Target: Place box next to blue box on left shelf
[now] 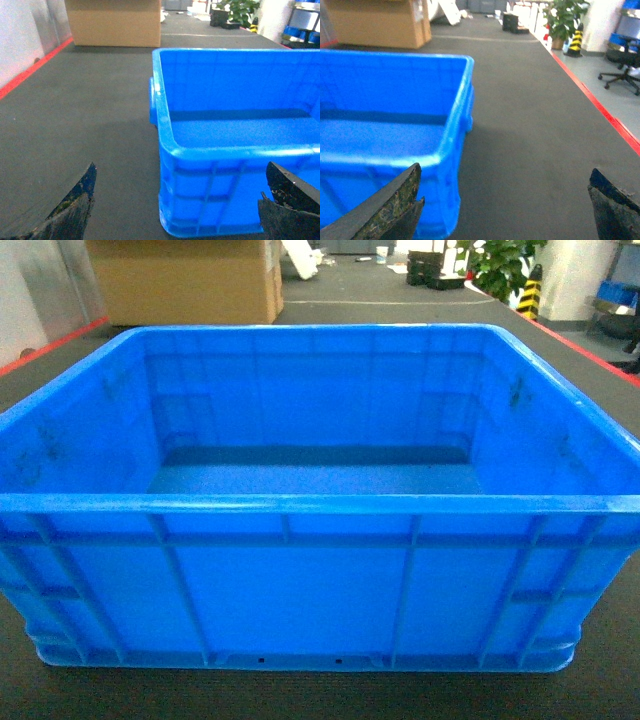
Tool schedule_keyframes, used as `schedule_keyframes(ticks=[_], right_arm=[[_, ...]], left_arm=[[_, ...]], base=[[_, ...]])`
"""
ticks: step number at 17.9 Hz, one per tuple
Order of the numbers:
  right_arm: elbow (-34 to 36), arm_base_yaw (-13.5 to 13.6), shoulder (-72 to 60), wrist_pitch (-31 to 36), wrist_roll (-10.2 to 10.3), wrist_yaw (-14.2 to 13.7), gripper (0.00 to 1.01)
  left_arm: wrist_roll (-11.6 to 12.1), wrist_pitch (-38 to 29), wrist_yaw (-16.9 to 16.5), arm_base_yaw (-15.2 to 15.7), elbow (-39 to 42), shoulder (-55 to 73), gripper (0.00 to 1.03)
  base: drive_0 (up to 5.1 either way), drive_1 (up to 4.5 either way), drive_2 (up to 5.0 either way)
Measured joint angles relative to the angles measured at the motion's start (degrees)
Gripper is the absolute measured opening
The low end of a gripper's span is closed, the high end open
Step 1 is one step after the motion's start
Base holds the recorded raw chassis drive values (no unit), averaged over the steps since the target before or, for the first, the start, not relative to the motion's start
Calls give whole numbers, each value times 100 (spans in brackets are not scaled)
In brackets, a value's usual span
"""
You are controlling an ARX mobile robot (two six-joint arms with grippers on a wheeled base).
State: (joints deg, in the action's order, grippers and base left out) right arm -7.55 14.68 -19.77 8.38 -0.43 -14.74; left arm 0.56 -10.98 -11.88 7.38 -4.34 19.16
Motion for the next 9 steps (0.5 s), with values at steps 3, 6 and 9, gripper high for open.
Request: schedule_keyframes(ticks=[3, 6, 9], right_arm=[[-866, 103, -1432, 824, 144, 304, 98], [-2839, -299, -4623, 1034, 385, 739, 98], [-4264, -483, -6424, -262, 837, 964, 98]], left_arm=[[-2, -1532, 350, -223, -675, 1797, 98], [-50, -2448, 739, -820, -2293, 4666, 98], [-50, -1884, 1187, -844, -3421, 6061, 98]], base=[[0, 0, 0], [0, 0, 0], [0, 0, 0]])
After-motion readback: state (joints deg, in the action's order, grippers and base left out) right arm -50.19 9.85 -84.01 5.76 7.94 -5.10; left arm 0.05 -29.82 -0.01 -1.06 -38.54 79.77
